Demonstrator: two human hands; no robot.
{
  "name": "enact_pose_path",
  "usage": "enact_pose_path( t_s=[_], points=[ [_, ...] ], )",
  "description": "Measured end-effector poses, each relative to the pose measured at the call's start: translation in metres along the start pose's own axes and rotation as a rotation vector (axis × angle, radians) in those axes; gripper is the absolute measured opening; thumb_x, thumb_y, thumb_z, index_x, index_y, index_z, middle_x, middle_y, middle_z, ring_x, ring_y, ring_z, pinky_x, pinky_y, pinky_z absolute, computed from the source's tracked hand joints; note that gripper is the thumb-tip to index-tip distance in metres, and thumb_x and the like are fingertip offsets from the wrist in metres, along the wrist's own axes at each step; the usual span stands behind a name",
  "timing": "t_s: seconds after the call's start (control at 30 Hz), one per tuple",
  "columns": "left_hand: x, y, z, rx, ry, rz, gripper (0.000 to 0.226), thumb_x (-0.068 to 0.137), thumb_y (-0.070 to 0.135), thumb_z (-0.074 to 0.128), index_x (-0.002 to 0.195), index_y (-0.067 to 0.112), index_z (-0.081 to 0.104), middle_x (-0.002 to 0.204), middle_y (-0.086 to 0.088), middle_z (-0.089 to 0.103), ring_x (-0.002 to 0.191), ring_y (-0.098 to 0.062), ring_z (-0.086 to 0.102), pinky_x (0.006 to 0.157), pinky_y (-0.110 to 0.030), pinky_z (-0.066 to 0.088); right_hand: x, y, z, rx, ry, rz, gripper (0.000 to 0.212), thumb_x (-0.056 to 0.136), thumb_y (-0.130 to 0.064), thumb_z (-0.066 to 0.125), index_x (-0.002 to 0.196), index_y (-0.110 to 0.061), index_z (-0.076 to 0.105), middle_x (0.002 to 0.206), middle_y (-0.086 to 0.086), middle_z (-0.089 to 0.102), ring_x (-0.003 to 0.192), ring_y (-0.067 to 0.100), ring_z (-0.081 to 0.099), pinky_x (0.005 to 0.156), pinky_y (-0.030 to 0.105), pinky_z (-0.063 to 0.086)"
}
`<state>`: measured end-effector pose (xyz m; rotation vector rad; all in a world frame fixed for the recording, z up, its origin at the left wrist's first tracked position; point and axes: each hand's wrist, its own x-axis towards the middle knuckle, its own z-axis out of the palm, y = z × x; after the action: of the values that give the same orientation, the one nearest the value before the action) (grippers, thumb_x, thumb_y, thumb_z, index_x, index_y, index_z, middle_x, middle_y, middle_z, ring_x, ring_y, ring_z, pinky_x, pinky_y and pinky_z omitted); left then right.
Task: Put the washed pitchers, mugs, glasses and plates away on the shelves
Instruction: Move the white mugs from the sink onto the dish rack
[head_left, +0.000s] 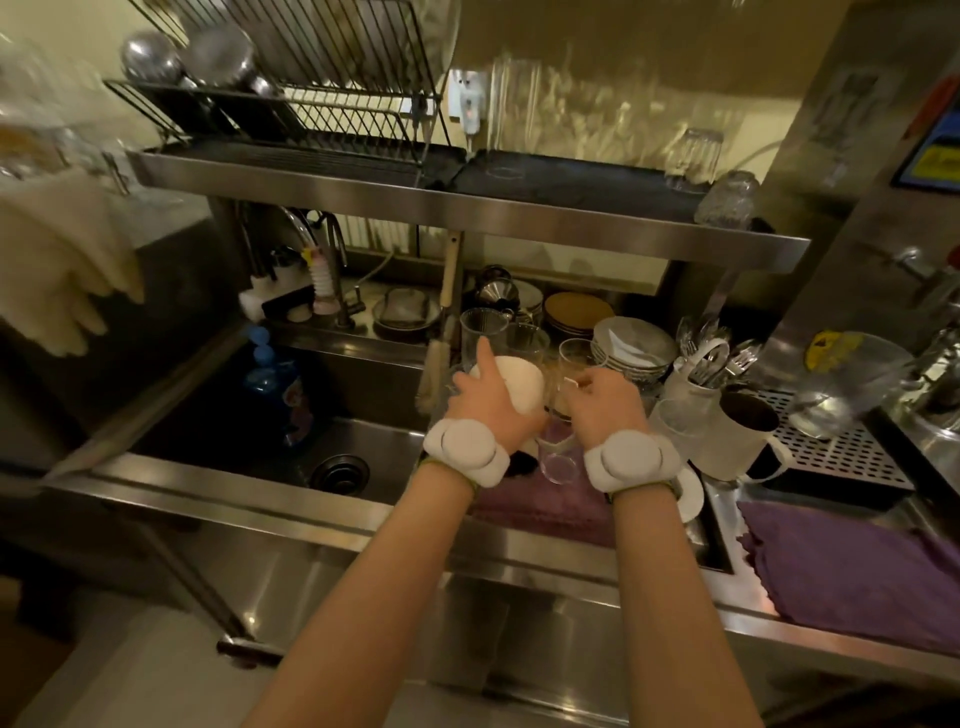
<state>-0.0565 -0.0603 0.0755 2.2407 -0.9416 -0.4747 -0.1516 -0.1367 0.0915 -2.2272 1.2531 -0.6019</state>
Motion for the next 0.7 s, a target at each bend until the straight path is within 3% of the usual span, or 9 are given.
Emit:
enact_pose_path(
  t_s=[0.07,0.17,0.27,0.33,0.43,0.5,0.6,0.7],
  points=[
    [0.003,-0.005,-0.002,-0.045,0.098,0.015,0.110,0.074,0.044,0.070,0.146,0.025,-0.012,0.142,-0.021,0.021,0.122,-0.045,0.040,0.098,-0.053,0.040,0.009,-0.011,0.000,0.112,-0.028,0.018,0.038,0.096,-0.024,0.038,0.084,0.000,0.064,0.088,0.018,0.063,0.087,0.031,0.058,0.075,0.035,0.044],
    [0.010,-0.009,-0.008,-0.117,0.244,0.100,0.108,0.073,0.042,0.070,0.145,0.027,-0.008,0.141,-0.017,0.022,0.125,-0.041,0.037,0.099,-0.052,0.041,0.024,-0.027,-0.004,0.153,-0.094,0.047,0.041,0.097,-0.023,0.035,0.076,-0.009,0.066,0.097,0.017,0.065,0.088,0.032,0.058,0.082,0.034,0.045],
    [0.021,-0.011,-0.018,-0.131,0.412,0.222,0.106,0.073,0.042,0.071,0.146,0.024,-0.004,0.141,-0.012,0.019,0.125,-0.036,0.034,0.102,-0.046,0.039,0.034,-0.051,-0.009,0.187,-0.189,-0.026,0.030,0.096,-0.004,0.037,0.105,0.015,0.059,0.115,0.037,0.056,0.106,0.045,0.055,0.096,0.047,0.043],
    [0.028,-0.009,-0.027,-0.169,0.527,0.264,0.104,0.075,0.046,0.069,0.146,0.022,-0.003,0.141,-0.012,0.019,0.125,-0.034,0.035,0.102,-0.045,0.040,0.044,-0.068,-0.013,0.269,-0.228,-0.086,0.032,0.095,-0.001,0.037,0.112,0.021,0.053,0.117,0.041,0.053,0.111,0.049,0.052,0.100,0.053,0.040],
    [0.037,-0.004,-0.040,-0.274,0.603,0.301,0.095,0.079,0.050,0.062,0.145,0.028,-0.002,0.143,-0.009,0.020,0.125,-0.031,0.038,0.100,-0.047,0.043,0.049,-0.086,-0.020,0.163,-0.094,-0.210,0.026,0.094,-0.010,0.042,0.103,0.001,0.064,0.109,0.020,0.064,0.103,0.032,0.060,0.091,0.038,0.048],
    [0.040,0.000,-0.053,-0.356,0.646,0.355,0.086,0.081,0.050,0.058,0.143,0.033,0.001,0.143,-0.006,0.019,0.123,-0.027,0.040,0.100,-0.045,0.044,0.051,-0.099,-0.023,0.244,-0.031,-0.263,0.024,0.094,-0.013,0.043,0.091,-0.007,0.066,0.102,0.016,0.064,0.097,0.029,0.060,0.087,0.038,0.048],
    [0.046,0.003,-0.077,-0.400,0.756,0.429,0.072,0.088,0.050,0.047,0.144,0.029,0.006,0.144,-0.005,0.021,0.124,-0.022,0.040,0.100,-0.045,0.044,0.054,-0.120,-0.022,0.489,-0.001,-0.252,0.034,0.091,-0.021,0.045,0.057,-0.022,0.051,0.071,0.010,0.056,0.073,0.025,0.051,0.077,0.043,0.046],
    [0.054,0.003,-0.105,-0.469,0.855,0.472,0.064,0.091,0.053,0.034,0.144,0.032,0.005,0.146,-0.004,0.023,0.126,-0.021,0.040,0.100,-0.046,0.044,0.051,-0.148,-0.018,0.563,0.048,-0.333,0.041,0.091,-0.030,0.047,0.051,-0.021,0.046,0.055,0.001,0.048,0.058,0.019,0.045,0.061,0.035,0.040]
  ],
)
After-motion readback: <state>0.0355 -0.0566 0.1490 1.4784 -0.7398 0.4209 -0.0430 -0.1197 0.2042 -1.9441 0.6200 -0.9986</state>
